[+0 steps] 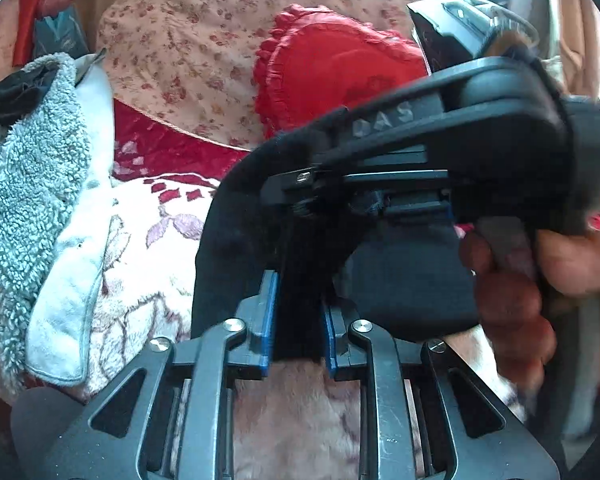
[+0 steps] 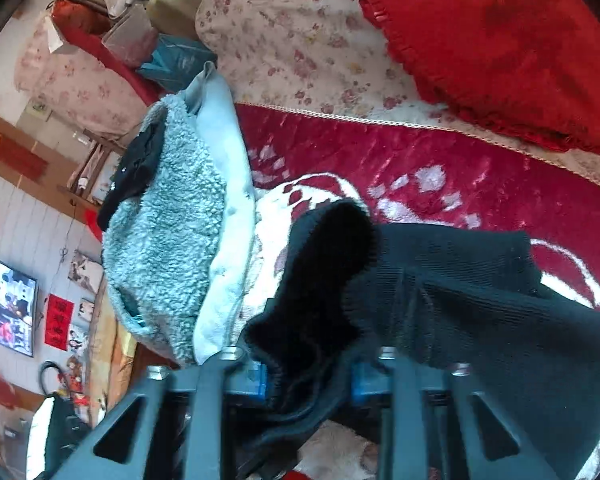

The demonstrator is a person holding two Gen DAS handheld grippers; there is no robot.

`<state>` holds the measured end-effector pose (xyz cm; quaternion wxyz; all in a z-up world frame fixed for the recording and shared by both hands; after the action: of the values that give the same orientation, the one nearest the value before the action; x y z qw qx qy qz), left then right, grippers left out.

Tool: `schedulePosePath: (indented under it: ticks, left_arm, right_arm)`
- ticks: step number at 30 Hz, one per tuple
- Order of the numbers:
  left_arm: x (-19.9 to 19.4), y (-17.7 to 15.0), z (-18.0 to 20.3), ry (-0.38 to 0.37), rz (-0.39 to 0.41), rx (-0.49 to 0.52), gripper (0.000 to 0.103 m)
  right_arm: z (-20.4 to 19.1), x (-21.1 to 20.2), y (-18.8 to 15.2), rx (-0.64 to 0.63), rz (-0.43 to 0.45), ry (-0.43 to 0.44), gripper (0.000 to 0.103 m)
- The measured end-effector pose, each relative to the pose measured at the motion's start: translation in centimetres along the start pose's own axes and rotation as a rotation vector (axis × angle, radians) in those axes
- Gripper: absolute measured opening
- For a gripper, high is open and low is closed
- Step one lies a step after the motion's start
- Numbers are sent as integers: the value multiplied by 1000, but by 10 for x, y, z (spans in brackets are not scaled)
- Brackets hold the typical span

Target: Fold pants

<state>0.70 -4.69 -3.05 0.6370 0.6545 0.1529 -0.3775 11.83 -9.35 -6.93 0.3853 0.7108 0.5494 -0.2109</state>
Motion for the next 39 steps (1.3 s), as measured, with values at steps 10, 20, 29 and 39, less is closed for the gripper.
schedulePosePath:
  ticks: [10, 20, 29, 39]
  left_arm:
    - [-30, 15, -12, -30, 36, 1, 29]
    - [20, 22, 17, -23, -63, 64, 29]
    - [63, 54, 1, 65, -101, 57, 29]
    - [114, 54, 16, 56, -161, 85, 29]
  right_arm:
    - [50, -115, -6, -68, 165, -133, 10]
    - [153, -109, -23, 23, 126, -507, 10]
    - [86, -129, -7, -72, 233, -301, 12]
    - [129, -63, 9, -31, 163, -380, 1]
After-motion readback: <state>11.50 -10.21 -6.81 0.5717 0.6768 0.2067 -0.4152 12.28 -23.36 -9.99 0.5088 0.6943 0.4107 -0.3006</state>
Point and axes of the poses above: each gripper's, at about its wrist camera, not at the fingertips, and x roughly the way its jaws point, z to its right, y to its top, the point moved 6 cm from there along x, roughly the way its jaws point, and after that the axes turned 8 degrees about x, right-handed, at the moved point
